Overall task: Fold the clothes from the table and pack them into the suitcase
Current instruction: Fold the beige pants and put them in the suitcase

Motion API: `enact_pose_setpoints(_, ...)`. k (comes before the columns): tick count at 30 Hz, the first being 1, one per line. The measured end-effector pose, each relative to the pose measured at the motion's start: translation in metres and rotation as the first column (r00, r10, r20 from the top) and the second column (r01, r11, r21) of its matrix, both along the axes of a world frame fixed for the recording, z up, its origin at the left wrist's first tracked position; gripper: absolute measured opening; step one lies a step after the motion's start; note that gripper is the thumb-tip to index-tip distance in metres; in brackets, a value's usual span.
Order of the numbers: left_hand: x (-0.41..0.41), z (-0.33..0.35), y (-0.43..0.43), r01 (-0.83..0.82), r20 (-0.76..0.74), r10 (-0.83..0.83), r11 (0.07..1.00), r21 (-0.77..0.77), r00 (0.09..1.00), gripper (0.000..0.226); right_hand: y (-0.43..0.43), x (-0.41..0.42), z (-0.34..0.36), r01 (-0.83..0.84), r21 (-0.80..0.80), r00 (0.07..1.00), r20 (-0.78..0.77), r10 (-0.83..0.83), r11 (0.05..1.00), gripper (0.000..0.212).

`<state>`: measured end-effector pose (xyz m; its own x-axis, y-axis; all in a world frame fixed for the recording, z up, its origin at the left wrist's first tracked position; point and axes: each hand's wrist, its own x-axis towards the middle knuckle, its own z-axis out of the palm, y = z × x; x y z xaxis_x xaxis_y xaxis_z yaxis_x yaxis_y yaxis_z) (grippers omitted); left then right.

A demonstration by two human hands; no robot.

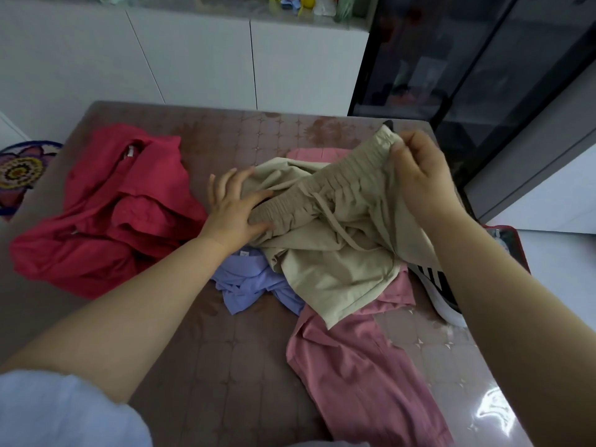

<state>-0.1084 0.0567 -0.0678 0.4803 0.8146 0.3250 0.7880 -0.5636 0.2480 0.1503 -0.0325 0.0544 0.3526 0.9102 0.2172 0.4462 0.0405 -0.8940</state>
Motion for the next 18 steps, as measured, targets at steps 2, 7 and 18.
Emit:
enact_pose_setpoints(2, 0.002, -0.001, -0.001, 0.000, 0.012, 0.000, 0.999, -0.036, 1.000, 0.062, 0.000, 0.007, -0.009, 0.031, -0.032, 0.986, -0.160, -0.035, 0.999, 0.022)
enact_pose_setpoints(7, 0.004, -0.002, -0.001, 0.047, 0.038, -0.045, 0.996, -0.072, 0.998, 0.062, -0.011, 0.024, -0.017, -0.030, -0.019, 0.917, -0.399, 0.020, 0.999, 0.035)
enact_pose_setpoints(18, 0.006, 0.006, -0.005, 0.120, 0.134, -0.107, 0.988, -0.097, 0.985, 0.048, -0.032, 0.033, -0.034, 0.037, -0.138, 0.998, -0.043, -0.043, 0.990, 0.017)
